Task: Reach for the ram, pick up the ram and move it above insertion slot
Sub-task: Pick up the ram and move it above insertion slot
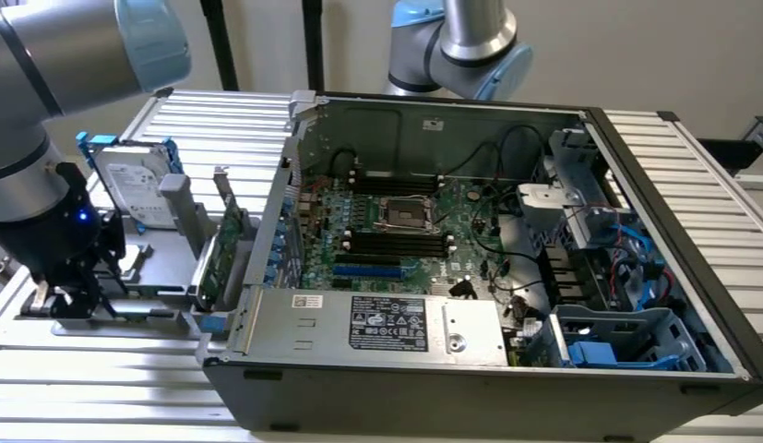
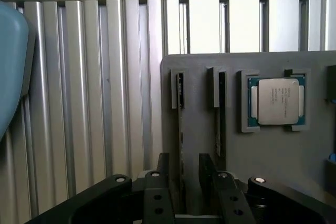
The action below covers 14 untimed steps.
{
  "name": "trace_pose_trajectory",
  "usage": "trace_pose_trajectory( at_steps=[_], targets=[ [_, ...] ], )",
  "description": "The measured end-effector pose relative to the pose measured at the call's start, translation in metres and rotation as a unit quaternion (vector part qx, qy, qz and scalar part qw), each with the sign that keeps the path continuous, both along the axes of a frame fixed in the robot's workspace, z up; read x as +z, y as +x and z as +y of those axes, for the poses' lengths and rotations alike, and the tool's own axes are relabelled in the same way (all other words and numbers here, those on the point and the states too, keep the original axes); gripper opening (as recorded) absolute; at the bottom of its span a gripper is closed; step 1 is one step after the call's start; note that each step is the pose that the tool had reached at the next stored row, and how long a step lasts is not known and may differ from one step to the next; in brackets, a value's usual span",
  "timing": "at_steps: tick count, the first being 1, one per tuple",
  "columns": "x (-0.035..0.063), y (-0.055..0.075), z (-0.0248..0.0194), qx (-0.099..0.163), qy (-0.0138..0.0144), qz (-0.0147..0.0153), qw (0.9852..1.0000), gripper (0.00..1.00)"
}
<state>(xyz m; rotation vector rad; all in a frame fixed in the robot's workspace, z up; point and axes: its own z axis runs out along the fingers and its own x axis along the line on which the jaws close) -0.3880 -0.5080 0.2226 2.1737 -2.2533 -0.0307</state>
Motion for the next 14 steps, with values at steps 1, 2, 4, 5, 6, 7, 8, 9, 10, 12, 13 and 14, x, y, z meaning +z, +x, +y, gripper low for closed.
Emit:
trace_pose_trajectory(
  at_steps=[1, 2, 4, 5, 6, 7, 8, 9, 10, 12, 13, 14],
  targets=[
    [-0.0010, 0.000, -0.0005, 0.000, 0.0001, -0.0001, 1.0000, 0.36],
    [-0.0020, 0.000, -0.0008, 0.000, 0.0001, -0.0001, 1.0000, 0.36],
    [-0.0039, 0.000, -0.0011, 0.000, 0.0000, 0.0000, 1.0000, 0.36],
    [-0.0049, 0.000, -0.0012, 0.001, 0.0000, 0.0000, 1.0000, 0.36],
    [-0.0058, 0.000, -0.0013, 0.001, 0.0000, 0.0000, 1.0000, 0.36],
    [-0.0067, 0.000, -0.0013, 0.001, 0.0000, 0.0000, 1.0000, 0.36],
    [-0.0076, 0.000, -0.0013, 0.002, 0.0000, 0.0000, 1.0000, 0.36],
    [-0.0084, 0.000, -0.0013, 0.002, 0.0000, 0.0000, 1.0000, 0.36],
    [-0.0094, 0.000, -0.0013, 0.002, 0.0000, 0.0000, 1.0000, 0.36],
    [-0.0111, 0.000, -0.0013, 0.003, 0.0000, 0.0000, 1.0000, 0.36],
    [-0.0119, 0.000, -0.0013, 0.003, 0.0000, 0.0001, 1.0000, 0.36],
    [-0.0128, 0.000, -0.0013, 0.004, 0.0000, 0.0000, 1.0000, 0.36]
  ],
)
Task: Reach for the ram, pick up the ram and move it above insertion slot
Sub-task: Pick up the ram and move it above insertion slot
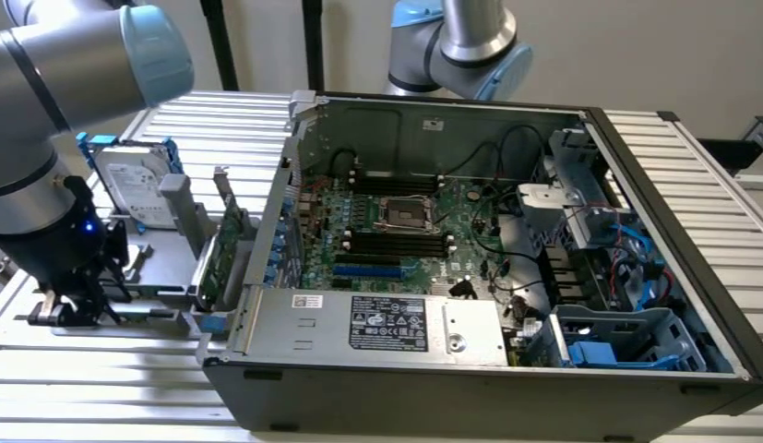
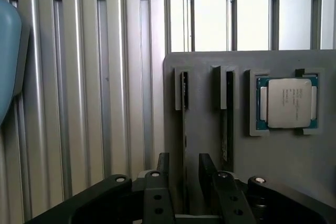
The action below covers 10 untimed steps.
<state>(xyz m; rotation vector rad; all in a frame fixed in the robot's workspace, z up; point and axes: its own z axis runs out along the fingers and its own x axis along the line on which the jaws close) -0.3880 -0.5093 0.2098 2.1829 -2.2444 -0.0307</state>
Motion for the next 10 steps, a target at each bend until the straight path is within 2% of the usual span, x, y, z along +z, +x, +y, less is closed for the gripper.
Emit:
trace_pose_trajectory(
  at_steps=[10],
  targets=[
    [-0.0073, 0.0006, 0.0000, 0.006, 0.0000, 0.0000, 1.0000, 0.36]
  ],
)
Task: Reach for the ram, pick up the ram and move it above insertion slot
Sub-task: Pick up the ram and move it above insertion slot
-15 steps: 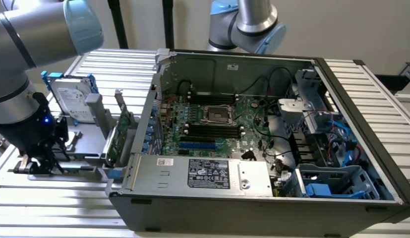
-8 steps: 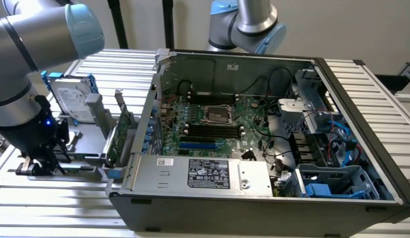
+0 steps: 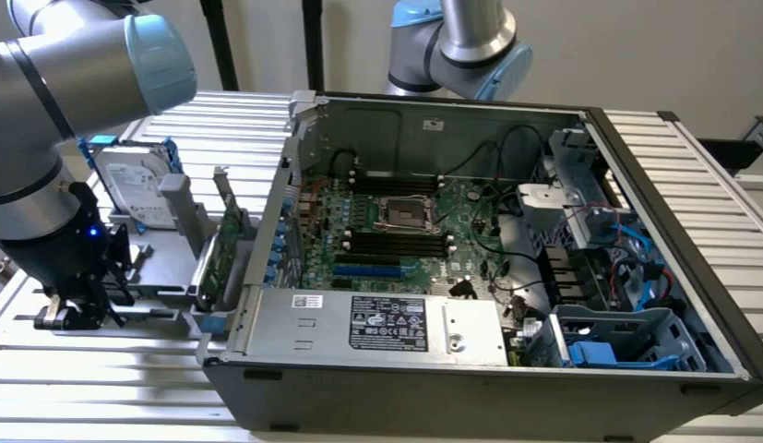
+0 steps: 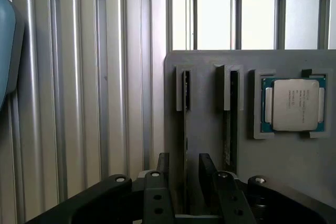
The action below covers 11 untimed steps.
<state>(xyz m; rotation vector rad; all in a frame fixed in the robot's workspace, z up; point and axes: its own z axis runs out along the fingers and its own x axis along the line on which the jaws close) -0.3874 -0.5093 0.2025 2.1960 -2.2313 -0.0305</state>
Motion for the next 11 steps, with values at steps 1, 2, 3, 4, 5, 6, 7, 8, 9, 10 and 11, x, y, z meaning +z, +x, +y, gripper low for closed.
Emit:
trace_pose_trajectory(
  at_steps=[1, 2, 3, 4, 5, 6, 7, 8, 9, 10, 11],
  targets=[
    [-0.0004, 0.0002, 0.0000, 0.000, 0.0000, 0.0001, 1.0000, 0.36],
    [-0.0008, 0.0005, 0.0001, 0.001, -0.0001, 0.0001, 1.0000, 0.36],
    [-0.0011, 0.0007, 0.0002, 0.001, 0.0000, 0.0000, 1.0000, 0.36],
    [-0.0015, 0.0010, 0.0003, 0.001, 0.0000, 0.0000, 1.0000, 0.36],
    [-0.0017, 0.0014, 0.0006, 0.001, 0.0000, 0.0000, 1.0000, 0.36],
    [-0.0018, 0.0018, 0.0009, 0.001, 0.0000, 0.0000, 1.0000, 0.36],
    [-0.0020, 0.0021, 0.0012, 0.001, 0.0001, -0.0001, 1.0000, 0.36],
    [-0.0021, 0.0025, 0.0015, 0.001, 0.0001, 0.0000, 1.0000, 0.36],
    [-0.0023, 0.0028, 0.0019, 0.002, 0.0002, -0.0001, 1.0000, 0.36],
    [-0.0023, 0.0030, 0.0023, 0.002, 0.0001, 0.0000, 1.0000, 0.36],
    [-0.0026, 0.0031, 0.0027, 0.002, 0.0002, -0.0001, 1.0000, 0.36]
  ],
)
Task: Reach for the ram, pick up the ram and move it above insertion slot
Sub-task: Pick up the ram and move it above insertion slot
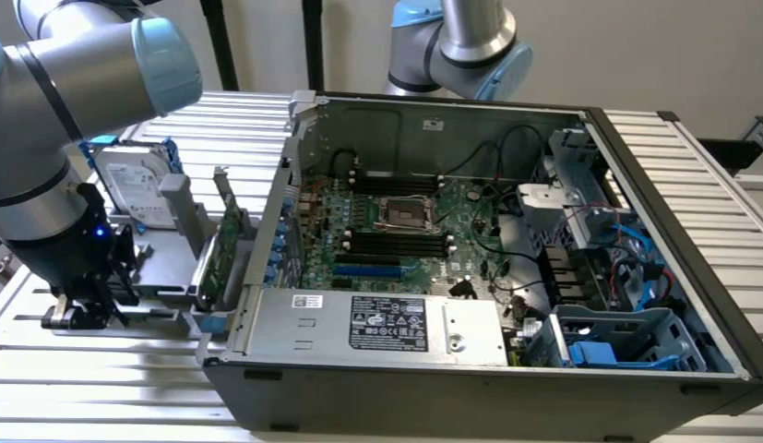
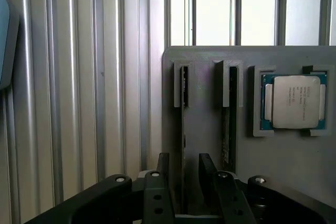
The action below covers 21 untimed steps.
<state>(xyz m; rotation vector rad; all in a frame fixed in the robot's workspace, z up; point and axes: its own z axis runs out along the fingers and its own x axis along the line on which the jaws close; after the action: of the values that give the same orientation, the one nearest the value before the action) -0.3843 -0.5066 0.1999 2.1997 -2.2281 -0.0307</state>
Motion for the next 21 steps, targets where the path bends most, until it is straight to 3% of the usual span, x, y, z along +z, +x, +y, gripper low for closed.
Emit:
trace_pose_trajectory(
  at_steps=[10, 16, 21],
  targets=[
    [-0.0022, 0.0004, 0.0017, 0.000, -0.0001, 0.0001, 1.0000, 0.36],
    [-0.0033, 0.0004, 0.0019, 0.000, -0.0001, 0.0002, 1.0000, 0.15],
    [-0.0034, 0.0004, 0.0019, 0.000, 0.0000, 0.0001, 1.0000, 0.14]
  ],
)
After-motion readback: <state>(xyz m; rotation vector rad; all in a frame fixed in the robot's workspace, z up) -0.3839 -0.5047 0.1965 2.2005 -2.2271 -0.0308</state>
